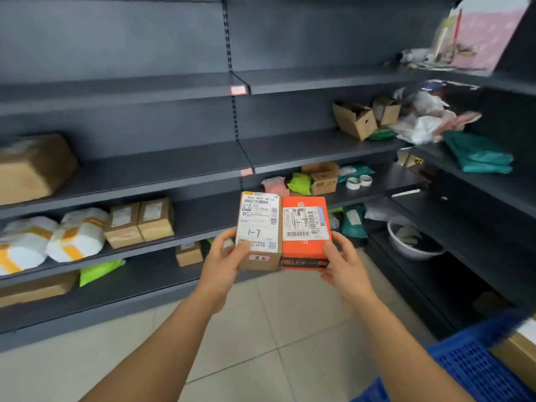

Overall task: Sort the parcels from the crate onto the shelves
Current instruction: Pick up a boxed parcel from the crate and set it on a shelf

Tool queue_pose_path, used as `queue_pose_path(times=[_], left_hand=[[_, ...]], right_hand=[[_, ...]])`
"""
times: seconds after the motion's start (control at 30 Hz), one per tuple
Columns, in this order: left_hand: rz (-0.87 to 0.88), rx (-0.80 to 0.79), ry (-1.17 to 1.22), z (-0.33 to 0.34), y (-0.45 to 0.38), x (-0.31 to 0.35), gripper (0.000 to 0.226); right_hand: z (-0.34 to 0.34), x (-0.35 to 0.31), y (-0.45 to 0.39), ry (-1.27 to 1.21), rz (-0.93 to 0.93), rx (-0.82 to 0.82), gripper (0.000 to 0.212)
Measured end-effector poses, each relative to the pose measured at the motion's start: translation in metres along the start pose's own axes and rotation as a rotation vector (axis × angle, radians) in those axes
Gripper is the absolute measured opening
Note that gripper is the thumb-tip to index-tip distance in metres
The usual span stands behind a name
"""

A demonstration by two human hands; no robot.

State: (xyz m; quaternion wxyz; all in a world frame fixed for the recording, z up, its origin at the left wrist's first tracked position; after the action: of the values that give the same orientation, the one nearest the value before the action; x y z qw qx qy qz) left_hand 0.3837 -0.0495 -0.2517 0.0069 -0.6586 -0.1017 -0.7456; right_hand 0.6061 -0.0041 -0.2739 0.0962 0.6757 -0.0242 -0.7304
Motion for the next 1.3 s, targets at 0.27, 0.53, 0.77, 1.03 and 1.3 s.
queue_pose_path(times=[0.27,0.53,0.77,1.03,1.3], left_hand=[[0.052,0.145,-0.001,-0.134,0.040,0.032,0.022],[0.045,0.304,-0.002,-0.237,0.063,0.046,0.025],[0.031,0.437,-0.008,-0.303,0.046,0.056,0.028],[-0.003,0.515,0.026,-0.377,-0.040,0.072,0.021],[-0.028,0.633,0.067,-0.447,-0.162,0.098,0.031]], right_hand=[[0.142,-0.015,0.015,0.023,-0.045,-0.141,0.031],[0.254,-0.023,0.010,0.085,-0.041,-0.250,0.046],[0.338,-0.025,-0.025,0.159,-0.024,-0.320,0.043],[0.427,-0.024,-0.120,0.167,0.001,-0.375,0.033],[0.509,-0.031,-0.248,0.158,0.073,-0.392,0.033]])
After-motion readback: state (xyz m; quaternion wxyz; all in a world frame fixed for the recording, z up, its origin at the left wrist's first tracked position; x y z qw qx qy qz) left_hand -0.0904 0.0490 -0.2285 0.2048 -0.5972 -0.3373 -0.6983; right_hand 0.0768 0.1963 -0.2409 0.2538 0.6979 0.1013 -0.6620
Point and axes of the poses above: each hand's wrist, its own y-axis away from the middle knuckle, its own z-axis out of the palm, x = y × z, the point moved 4 cm from there along -y, towards the middle knuckle, and after that the axes turned 8 degrees about -x, right-handed, at the moved point
